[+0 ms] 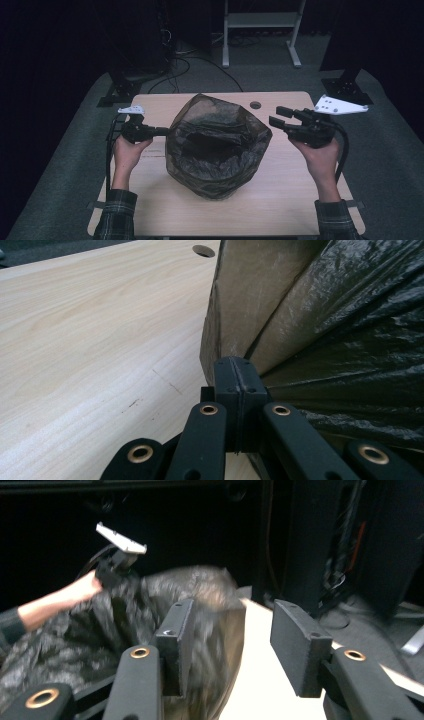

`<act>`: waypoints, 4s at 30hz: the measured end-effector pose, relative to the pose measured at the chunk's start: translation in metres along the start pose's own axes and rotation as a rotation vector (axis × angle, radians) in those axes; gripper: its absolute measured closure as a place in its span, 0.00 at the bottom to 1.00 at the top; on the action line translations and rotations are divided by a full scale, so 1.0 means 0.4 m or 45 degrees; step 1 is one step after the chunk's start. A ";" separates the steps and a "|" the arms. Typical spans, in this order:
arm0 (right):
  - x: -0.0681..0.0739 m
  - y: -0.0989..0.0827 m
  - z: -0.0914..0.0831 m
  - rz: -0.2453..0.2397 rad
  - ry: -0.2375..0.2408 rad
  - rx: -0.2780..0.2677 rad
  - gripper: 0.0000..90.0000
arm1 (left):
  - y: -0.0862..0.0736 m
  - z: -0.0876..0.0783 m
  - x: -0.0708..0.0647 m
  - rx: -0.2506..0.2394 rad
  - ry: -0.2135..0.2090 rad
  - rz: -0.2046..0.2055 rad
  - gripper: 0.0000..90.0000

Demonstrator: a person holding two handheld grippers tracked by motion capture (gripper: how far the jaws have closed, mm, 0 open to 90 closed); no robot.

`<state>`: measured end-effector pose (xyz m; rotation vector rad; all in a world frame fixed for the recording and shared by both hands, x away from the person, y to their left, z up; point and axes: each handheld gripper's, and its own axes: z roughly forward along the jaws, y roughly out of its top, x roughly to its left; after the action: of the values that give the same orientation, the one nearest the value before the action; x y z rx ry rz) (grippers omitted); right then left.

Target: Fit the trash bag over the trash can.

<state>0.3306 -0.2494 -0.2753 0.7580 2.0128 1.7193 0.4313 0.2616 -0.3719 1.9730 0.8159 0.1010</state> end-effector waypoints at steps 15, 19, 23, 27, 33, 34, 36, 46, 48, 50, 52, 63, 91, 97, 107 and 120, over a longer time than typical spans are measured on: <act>-0.057 0.008 0.256 0.075 0.092 0.403 0.56 | 0.001 0.003 0.000 -0.011 -0.014 0.007 1.00; -0.076 -0.017 0.281 0.140 0.121 0.469 0.77 | 0.002 0.007 0.001 -0.018 -0.021 0.011 1.00; -0.082 -0.037 0.278 0.135 0.118 0.464 1.00 | 0.006 0.015 0.000 -0.009 -0.019 0.011 1.00; -0.090 -0.066 0.276 0.129 0.063 0.477 1.00 | 0.018 0.023 -0.006 0.006 -0.017 0.029 1.00; -0.127 -0.133 0.264 0.182 -0.004 0.529 1.00 | 0.026 0.042 -0.010 0.031 -0.011 0.037 1.00; -0.128 -0.144 0.265 0.183 -0.009 0.539 1.00 | 0.024 0.050 -0.009 0.045 -0.012 0.035 1.00; -0.130 -0.179 0.276 0.186 -0.040 0.582 1.00 | 0.020 0.065 -0.008 0.069 -0.005 0.033 1.00; -0.139 -0.227 0.279 0.218 -0.065 0.535 0.80 | 0.021 0.056 -0.016 0.029 -0.026 0.042 1.00; -0.137 -0.204 0.259 0.210 -0.066 0.472 0.73 | 0.027 0.044 -0.018 0.008 -0.035 0.026 0.83; -0.133 -0.181 0.244 0.194 -0.080 0.441 0.61 | 0.032 0.028 -0.024 -0.015 -0.015 0.033 0.73; -0.126 -0.157 0.230 0.174 -0.090 0.403 0.50 | 0.037 0.010 -0.029 -0.032 -0.013 0.031 0.60; -0.055 -0.046 0.169 0.069 0.007 0.276 0.14 | 0.020 -0.082 -0.100 -0.002 0.078 0.101 0.00; 0.130 -0.009 0.312 -0.309 0.423 0.764 0.11 | -0.315 -0.039 -0.224 0.246 0.072 0.289 0.00; 0.144 -0.030 0.344 -0.363 0.435 0.964 0.11 | -0.334 -0.010 -0.218 0.294 0.075 0.286 0.00; 0.161 -0.033 0.362 -0.420 0.416 1.219 0.11 | -0.354 0.019 -0.215 0.352 0.078 0.296 0.00; 0.171 0.063 0.361 -0.420 0.366 1.085 0.11 | -0.376 0.025 -0.211 0.332 0.070 0.311 0.00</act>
<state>0.3688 -0.0923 -0.2719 0.3635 2.9005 0.7770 0.2947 0.2521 -0.4771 2.3212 0.6447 0.2008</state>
